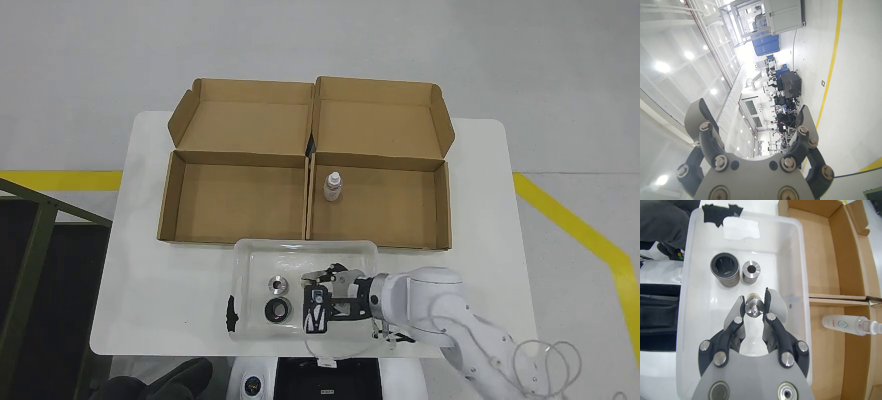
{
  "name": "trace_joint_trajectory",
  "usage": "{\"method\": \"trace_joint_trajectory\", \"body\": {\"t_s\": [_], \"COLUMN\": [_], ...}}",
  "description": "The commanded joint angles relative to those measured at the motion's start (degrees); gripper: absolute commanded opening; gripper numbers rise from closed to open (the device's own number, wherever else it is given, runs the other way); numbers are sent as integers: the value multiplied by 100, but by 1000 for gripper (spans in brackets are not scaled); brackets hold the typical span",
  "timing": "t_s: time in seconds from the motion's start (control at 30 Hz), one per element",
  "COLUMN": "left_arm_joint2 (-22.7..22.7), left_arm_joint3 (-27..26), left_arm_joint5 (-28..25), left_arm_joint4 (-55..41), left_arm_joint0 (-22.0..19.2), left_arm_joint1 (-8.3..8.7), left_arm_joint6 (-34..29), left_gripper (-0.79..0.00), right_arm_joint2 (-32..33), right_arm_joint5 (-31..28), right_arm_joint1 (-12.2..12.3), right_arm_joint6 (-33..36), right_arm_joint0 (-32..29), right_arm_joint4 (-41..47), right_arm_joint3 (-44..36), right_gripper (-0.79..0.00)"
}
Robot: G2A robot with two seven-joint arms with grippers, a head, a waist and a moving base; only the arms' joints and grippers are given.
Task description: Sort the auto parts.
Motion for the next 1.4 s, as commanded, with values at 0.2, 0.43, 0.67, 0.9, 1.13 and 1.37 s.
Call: {"method": "trace_joint_trajectory", "body": {"t_s": [0.2, 0.43, 0.67, 0.9, 1.13, 1.37], "left_arm_joint2": [0, 0, 0, 0, 0, 0], "left_arm_joint3": [0, 0, 0, 0, 0, 0], "left_arm_joint5": [0, 0, 0, 0, 0, 0], "left_arm_joint4": [0, 0, 0, 0, 0, 0], "left_arm_joint0": [0, 0, 0, 0, 0, 0], "left_arm_joint1": [0, 0, 0, 0, 0, 0], "left_arm_joint6": [0, 0, 0, 0, 0, 0], "left_gripper": [0, 0, 0, 0, 0, 0], "right_arm_joint2": [576, 1114, 1538, 1704, 1649, 1530], "right_arm_joint5": [25, 5, 52, 151, 259, 336], "right_arm_joint1": [94, 174, 233, 254, 251, 229], "right_arm_joint6": [-723, -960, -1168, -1353, -1284, -1014], "right_arm_joint0": [-103, -203, -284, -267, -97, 274], "right_arm_joint4": [17, 277, 511, 710, 786, 974], "right_arm_joint3": [-111, -209, -222, -122, 72, 529], "right_gripper": [-785, -785, -785, -785, -785, -785]}}
